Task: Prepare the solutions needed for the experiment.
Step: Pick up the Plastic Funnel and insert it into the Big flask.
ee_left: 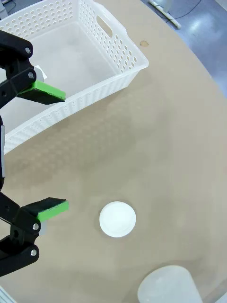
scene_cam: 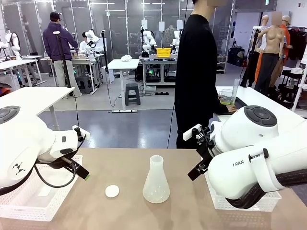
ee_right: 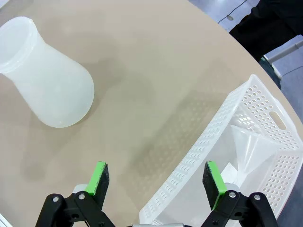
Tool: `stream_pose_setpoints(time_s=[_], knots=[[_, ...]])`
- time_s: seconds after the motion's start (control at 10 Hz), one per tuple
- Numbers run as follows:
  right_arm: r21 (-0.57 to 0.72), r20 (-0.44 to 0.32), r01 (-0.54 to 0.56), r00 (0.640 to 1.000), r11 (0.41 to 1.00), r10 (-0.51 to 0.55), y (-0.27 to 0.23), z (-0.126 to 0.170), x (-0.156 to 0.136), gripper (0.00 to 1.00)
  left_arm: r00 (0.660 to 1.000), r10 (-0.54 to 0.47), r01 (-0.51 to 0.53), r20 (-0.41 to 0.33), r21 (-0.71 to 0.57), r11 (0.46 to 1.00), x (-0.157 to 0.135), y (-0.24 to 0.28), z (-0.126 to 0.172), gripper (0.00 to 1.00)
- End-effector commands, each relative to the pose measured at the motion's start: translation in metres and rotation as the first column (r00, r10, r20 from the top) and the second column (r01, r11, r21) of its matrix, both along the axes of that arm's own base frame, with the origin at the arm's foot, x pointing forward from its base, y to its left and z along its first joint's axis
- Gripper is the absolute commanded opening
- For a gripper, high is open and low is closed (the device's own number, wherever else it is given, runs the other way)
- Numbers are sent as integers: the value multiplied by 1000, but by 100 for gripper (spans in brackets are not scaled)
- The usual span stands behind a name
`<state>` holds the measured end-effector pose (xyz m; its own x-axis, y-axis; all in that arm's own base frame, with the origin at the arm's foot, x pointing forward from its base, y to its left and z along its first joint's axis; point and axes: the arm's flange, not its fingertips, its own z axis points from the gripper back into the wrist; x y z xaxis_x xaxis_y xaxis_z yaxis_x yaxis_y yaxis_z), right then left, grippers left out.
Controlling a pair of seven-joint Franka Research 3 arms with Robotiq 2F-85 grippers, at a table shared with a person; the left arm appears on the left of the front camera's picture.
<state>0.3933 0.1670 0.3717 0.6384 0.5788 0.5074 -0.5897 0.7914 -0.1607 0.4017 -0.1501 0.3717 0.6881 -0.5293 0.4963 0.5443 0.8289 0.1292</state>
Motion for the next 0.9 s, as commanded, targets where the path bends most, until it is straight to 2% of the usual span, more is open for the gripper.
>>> stream_pose_setpoints(time_s=[0.0,0.5,0.6,0.7,0.8], knots=[[1,-1,2,1000,1000,-2,0,0,0,100,1000,0,0,0,0,1000,0,0,0,100],[1,-1,2,1000,1000,-2,0,0,0,100,1000,0,0,0,0,1000,0,0,0,100],[0,0,0,1000,1000,0,0,0,0,100,1000,-28,28,-13,-29,999,-1,1,11,100],[40,-28,-19,999,999,20,-6,13,-1,100,999,-39,38,-12,-86,996,-1,4,25,100],[122,-43,-44,998,992,49,-15,25,5,100,998,-53,49,-26,-158,986,1,9,40,100]])
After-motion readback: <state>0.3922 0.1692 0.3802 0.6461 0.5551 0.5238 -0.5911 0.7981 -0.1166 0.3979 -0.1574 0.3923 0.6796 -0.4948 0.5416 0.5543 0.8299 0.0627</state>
